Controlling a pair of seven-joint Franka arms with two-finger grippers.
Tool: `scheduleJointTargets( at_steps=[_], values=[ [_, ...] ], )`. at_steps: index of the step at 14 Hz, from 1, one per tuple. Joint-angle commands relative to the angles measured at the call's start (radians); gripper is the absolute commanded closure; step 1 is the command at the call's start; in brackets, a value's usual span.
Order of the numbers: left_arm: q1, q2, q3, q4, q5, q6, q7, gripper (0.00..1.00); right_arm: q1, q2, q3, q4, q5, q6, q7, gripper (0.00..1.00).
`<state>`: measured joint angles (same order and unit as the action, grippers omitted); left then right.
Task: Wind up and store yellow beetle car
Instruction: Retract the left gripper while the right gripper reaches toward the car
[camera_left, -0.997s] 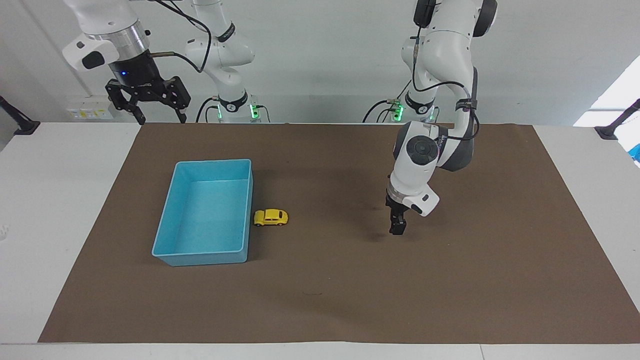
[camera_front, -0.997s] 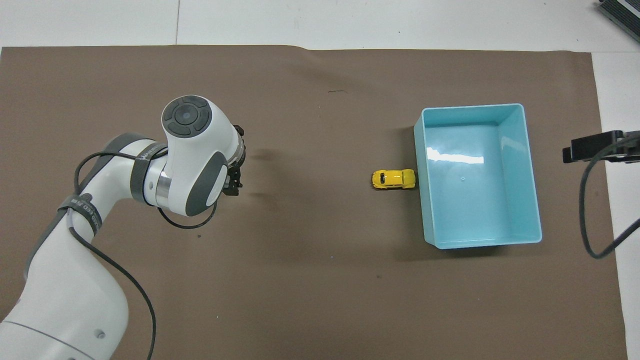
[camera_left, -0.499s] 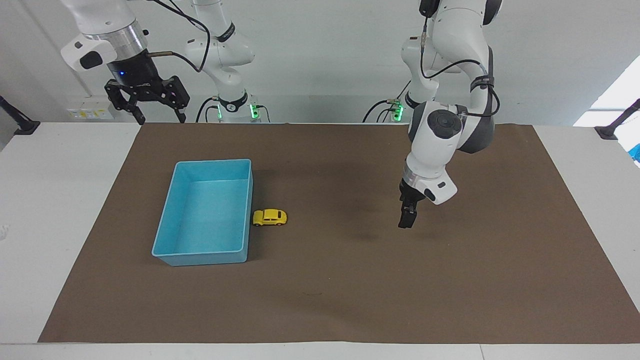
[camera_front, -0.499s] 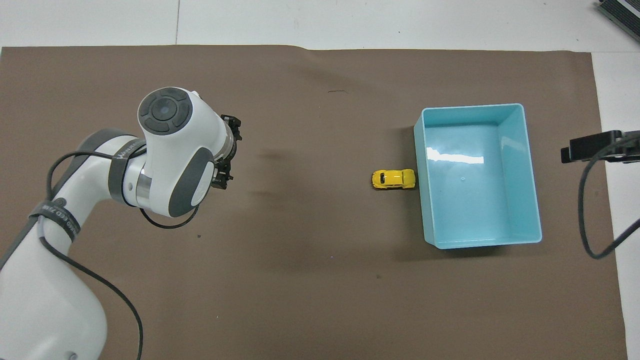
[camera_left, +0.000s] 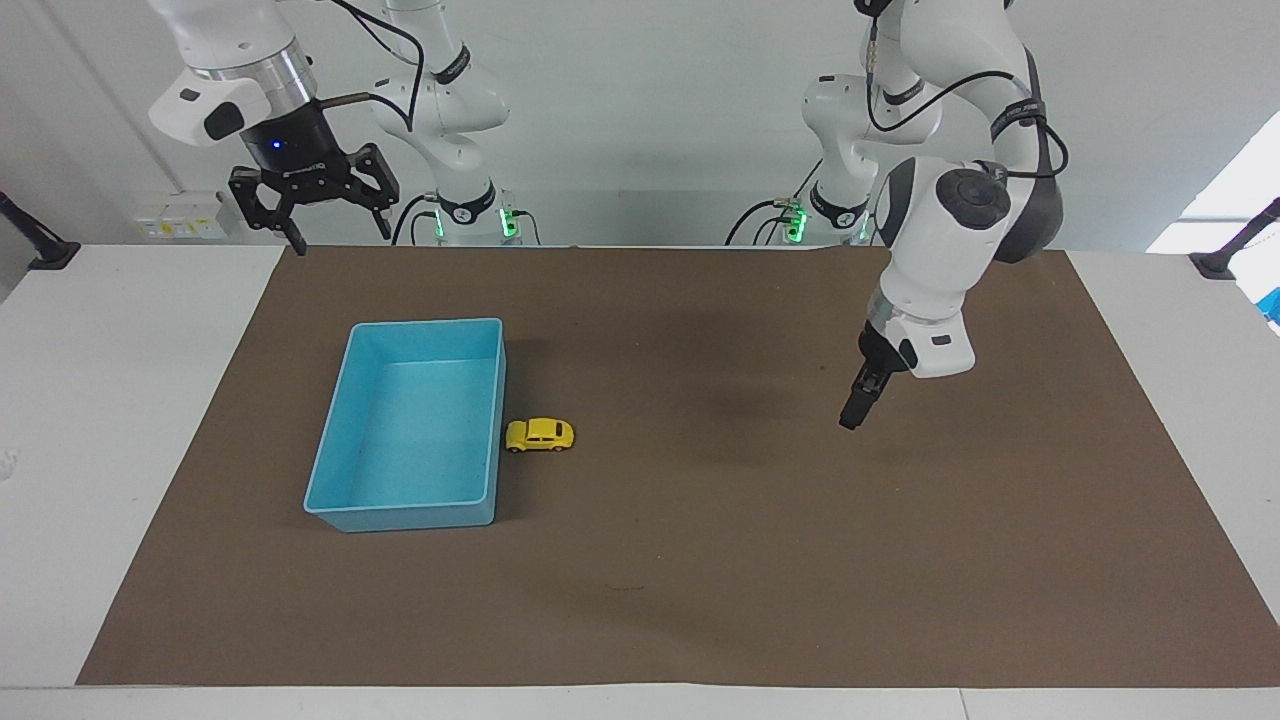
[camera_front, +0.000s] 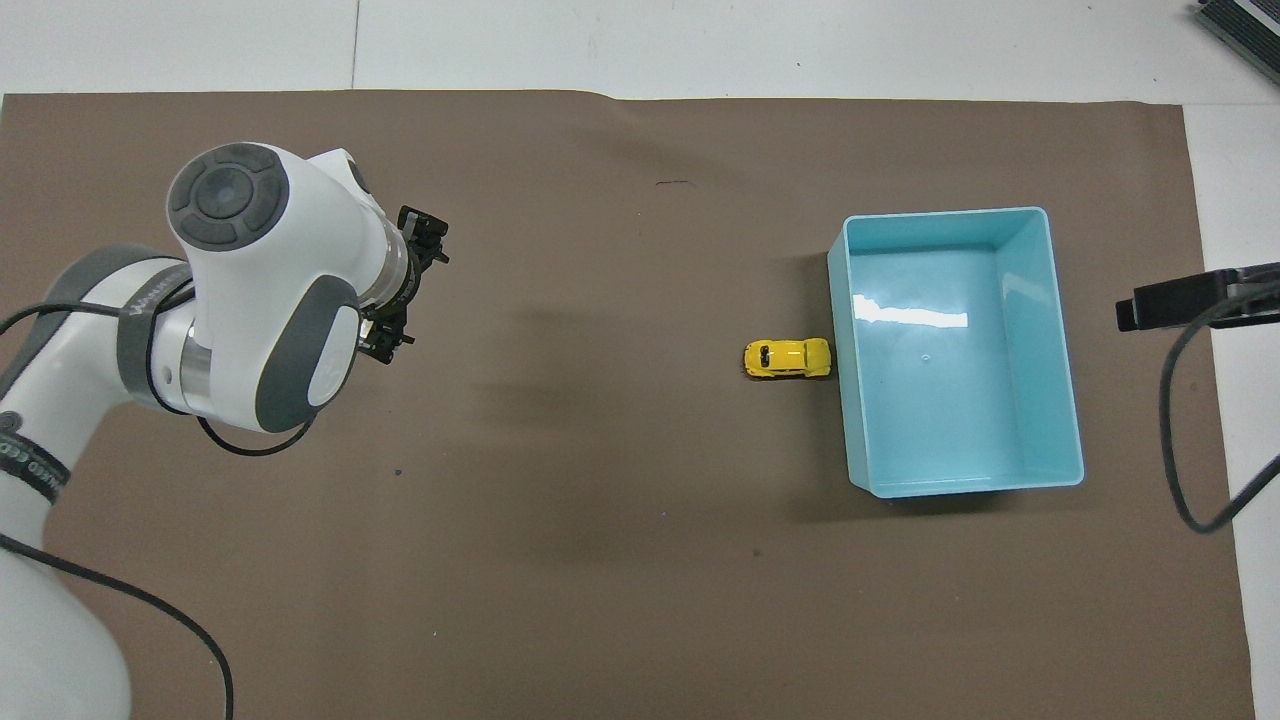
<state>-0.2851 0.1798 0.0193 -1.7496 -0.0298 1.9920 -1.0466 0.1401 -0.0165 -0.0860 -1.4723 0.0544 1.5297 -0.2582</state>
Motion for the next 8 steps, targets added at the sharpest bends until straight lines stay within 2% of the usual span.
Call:
scheduleJointTargets(
  at_steps=[1,8],
  values=[
    [0.04,-0.055,-0.01,-0.019,0.008,-0.076,0.234,0.0,-0.004,-0.025,0.032,-0.02,-0.001,0.004,-0.195,0.0],
    [0.11,-0.117,-0.009,-0.039,0.007,-0.148,0.794,0.0,0.021,-0.042,0.106,-0.065,-0.005,0.012,-0.495,0.0]
  ],
)
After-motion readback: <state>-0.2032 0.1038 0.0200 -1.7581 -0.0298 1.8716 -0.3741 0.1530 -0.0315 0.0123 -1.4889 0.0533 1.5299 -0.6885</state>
